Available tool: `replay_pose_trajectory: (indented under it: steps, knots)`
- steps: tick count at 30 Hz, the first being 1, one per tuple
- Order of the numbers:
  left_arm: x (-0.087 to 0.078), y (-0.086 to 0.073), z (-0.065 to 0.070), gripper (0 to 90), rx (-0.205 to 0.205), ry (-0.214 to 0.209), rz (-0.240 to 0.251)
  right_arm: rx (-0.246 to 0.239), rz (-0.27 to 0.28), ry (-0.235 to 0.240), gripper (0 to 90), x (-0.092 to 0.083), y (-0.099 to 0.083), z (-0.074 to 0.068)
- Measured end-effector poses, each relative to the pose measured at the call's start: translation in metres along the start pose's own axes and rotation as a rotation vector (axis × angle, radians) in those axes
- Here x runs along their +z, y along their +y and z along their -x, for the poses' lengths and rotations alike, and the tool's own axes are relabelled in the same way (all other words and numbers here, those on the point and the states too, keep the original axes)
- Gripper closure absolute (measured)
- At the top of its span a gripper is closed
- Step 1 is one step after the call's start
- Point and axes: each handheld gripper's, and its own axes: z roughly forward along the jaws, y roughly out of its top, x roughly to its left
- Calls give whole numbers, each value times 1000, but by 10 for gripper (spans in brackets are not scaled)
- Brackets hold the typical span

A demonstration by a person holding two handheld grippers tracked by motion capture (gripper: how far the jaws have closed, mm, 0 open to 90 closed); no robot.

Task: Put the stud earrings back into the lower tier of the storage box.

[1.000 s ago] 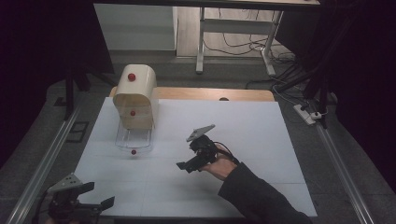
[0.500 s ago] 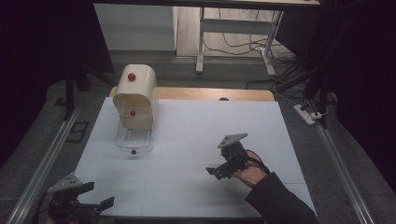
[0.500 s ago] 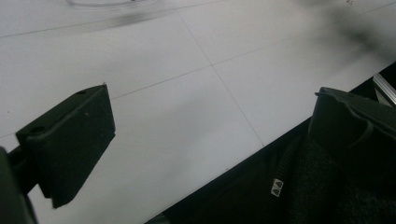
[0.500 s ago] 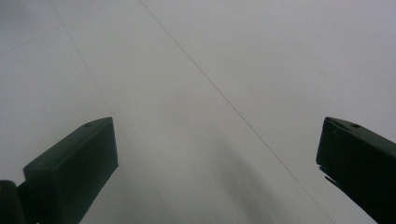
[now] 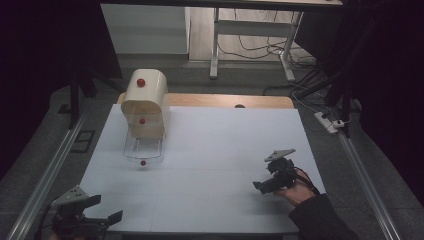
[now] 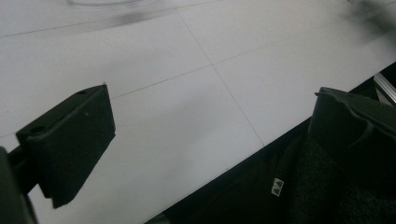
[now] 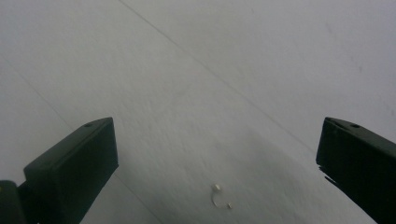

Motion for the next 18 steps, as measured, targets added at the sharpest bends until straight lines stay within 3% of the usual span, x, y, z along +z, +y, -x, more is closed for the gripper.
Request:
replay_pose_trajectory:
  steps: [4, 6, 11, 16, 18]
  knots:
    - [0, 0, 0, 12, -1, 0, 0, 29, -32, 5, 9, 0, -10, 7]
    - [0, 0, 0, 11, 0, 3, -2, 33, -49, 1, 78, 1, -12, 9]
    - [0, 0, 0, 12, 1, 3, -3, 34, -86, 30, 407, 2, -13, 12]
    - [1, 0, 0, 12, 3, 3, -5, 12, -131, 64, 611, 4, -13, 11]
    - [1, 0, 0, 12, 3, 3, -5, -15, -136, 40, 676, 4, -12, 10]
